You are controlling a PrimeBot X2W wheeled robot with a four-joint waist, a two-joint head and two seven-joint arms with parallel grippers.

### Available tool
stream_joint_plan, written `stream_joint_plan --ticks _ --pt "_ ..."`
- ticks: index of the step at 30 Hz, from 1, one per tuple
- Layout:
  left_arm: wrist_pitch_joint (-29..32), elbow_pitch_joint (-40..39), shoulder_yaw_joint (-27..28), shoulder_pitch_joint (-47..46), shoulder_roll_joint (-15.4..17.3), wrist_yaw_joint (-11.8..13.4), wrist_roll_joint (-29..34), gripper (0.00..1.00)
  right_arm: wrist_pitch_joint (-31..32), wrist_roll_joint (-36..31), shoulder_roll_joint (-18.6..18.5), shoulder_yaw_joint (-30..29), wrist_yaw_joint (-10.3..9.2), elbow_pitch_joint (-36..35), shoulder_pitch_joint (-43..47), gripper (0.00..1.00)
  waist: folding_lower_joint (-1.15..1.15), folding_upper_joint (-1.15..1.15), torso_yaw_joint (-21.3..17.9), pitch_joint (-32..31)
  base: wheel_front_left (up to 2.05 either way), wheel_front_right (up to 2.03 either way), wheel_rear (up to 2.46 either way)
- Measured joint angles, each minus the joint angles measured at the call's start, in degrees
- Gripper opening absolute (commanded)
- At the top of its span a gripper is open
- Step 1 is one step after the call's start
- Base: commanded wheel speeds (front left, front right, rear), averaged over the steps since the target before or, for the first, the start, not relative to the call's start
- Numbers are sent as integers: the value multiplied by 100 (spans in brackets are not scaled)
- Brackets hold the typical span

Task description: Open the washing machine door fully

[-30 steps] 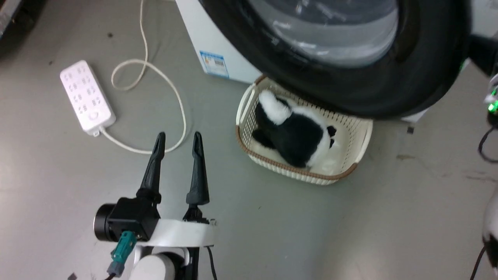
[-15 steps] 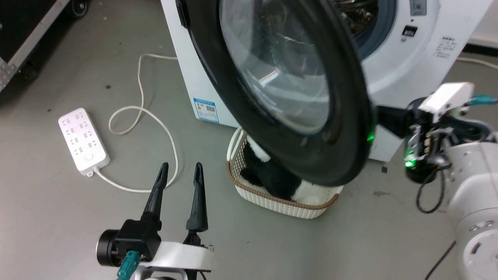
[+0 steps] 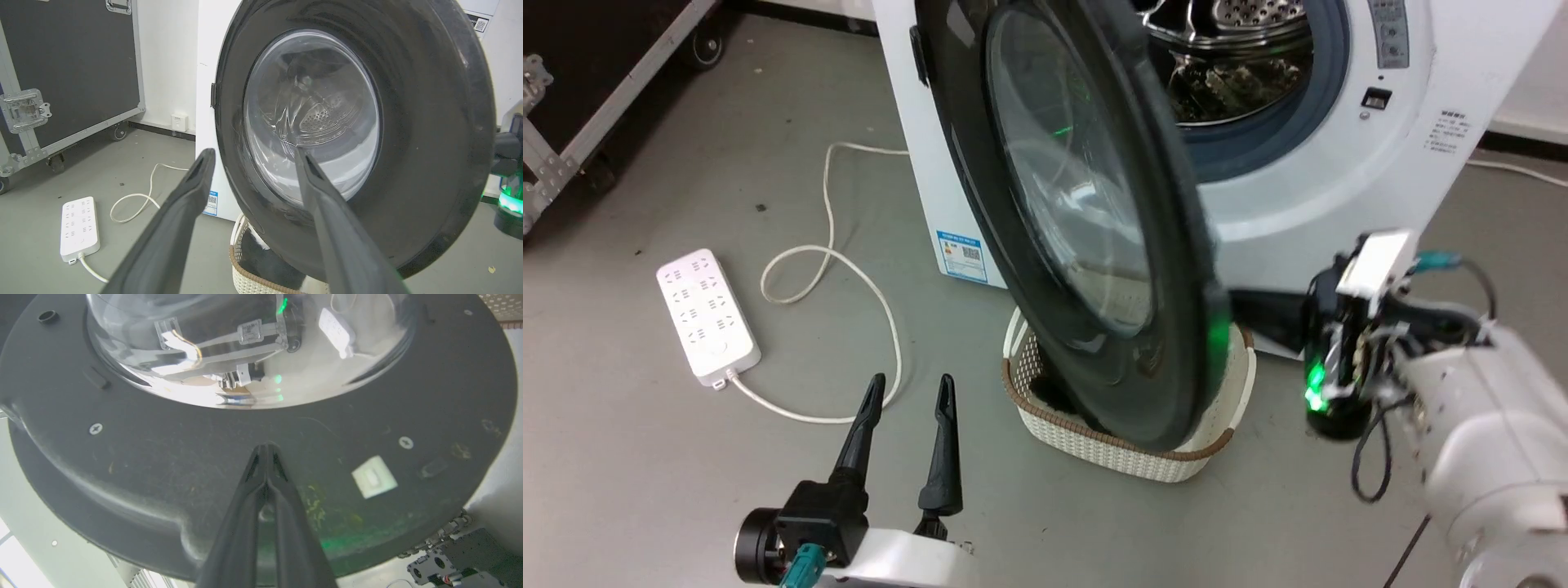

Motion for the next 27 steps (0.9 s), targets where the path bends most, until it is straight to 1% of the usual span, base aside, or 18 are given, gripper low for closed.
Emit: stream_joint_plan --ticks 4,8,11,13,17,19,21,25,27 --pt "0 24 4 75 0 -1 0 100 5 939 9 936 0 -194 366 0 0 0 -15 -60 0 0 0" --pt "0 52 20 105 0 -33 2 100 -111 2009 -1 2051 0 -805 899 0 0 0 -50 -105 0 0 0" --pt "0 59 41 107 0 -34 2 100 -481 2768 0 2900 0 -1341 1358 0 0 0 -82 -113 0 0 0" --pt "0 51 62 107 0 -34 2 100 -793 3162 1 3434 0 -1651 1624 0 0 0 -106 -110 0 0 0" --pt "0 21 92 108 0 -32 2 100 -1350 3731 5 4258 0 -2113 1885 0 0 0 -163 -68 0 0 0" --pt "0 12 99 107 0 -32 2 100 -1621 3894 8 4560 0 -2259 1913 0 0 0 -189 -41 0 0 0" --pt "0 8 109 107 0 -32 2 100 -1925 3935 13 4734 0 -2345 1913 0 0 0 -210 -17 0 0 0" --pt "0 -4 153 107 0 -22 2 100 -2487 3896 -11 4770 0 -2447 1911 0 0 0 -265 -10 0 0 0" --pt "0 -9 181 107 0 1 0 100 -2789 3760 -144 4765 0 -2635 1911 0 0 0 -311 -17 0 0 0"
